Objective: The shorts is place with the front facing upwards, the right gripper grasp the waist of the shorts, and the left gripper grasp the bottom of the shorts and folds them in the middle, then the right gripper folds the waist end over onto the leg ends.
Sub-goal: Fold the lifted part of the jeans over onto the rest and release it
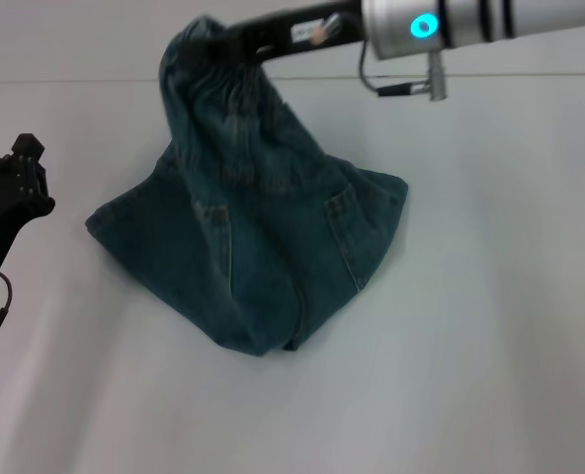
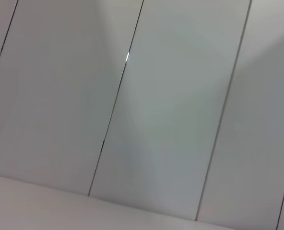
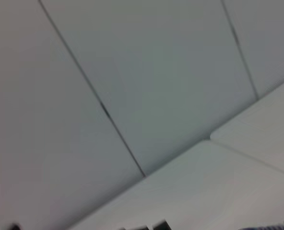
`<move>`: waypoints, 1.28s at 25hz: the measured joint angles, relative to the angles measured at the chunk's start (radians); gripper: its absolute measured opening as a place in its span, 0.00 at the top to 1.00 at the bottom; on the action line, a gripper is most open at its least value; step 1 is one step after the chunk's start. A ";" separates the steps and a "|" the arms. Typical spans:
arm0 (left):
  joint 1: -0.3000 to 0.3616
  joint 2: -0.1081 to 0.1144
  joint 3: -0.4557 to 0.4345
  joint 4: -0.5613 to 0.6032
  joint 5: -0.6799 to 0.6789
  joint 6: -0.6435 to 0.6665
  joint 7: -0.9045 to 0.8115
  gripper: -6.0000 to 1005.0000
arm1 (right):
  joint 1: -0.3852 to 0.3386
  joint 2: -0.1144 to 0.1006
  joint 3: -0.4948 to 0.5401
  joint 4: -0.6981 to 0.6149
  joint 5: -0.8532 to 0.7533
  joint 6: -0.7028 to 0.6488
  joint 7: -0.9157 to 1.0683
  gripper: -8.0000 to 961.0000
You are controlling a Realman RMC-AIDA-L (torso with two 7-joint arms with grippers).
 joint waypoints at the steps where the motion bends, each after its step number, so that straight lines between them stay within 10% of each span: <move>1: 0.000 0.000 0.000 0.000 0.002 0.002 0.000 0.99 | 0.014 0.000 -0.025 0.023 0.000 0.023 -0.001 0.92; 8: -0.001 0.000 0.000 0.000 0.007 0.007 0.000 0.99 | 0.043 0.004 -0.115 0.045 0.025 0.079 -0.003 0.88; 22: -0.008 0.000 0.002 0.002 0.007 0.007 0.012 0.99 | 0.068 -0.001 -0.250 0.009 0.033 0.151 0.051 0.17; 32: -0.007 0.000 0.002 -0.001 0.007 0.007 0.027 0.99 | 0.122 0.008 -0.375 -0.016 -0.087 0.205 0.132 0.02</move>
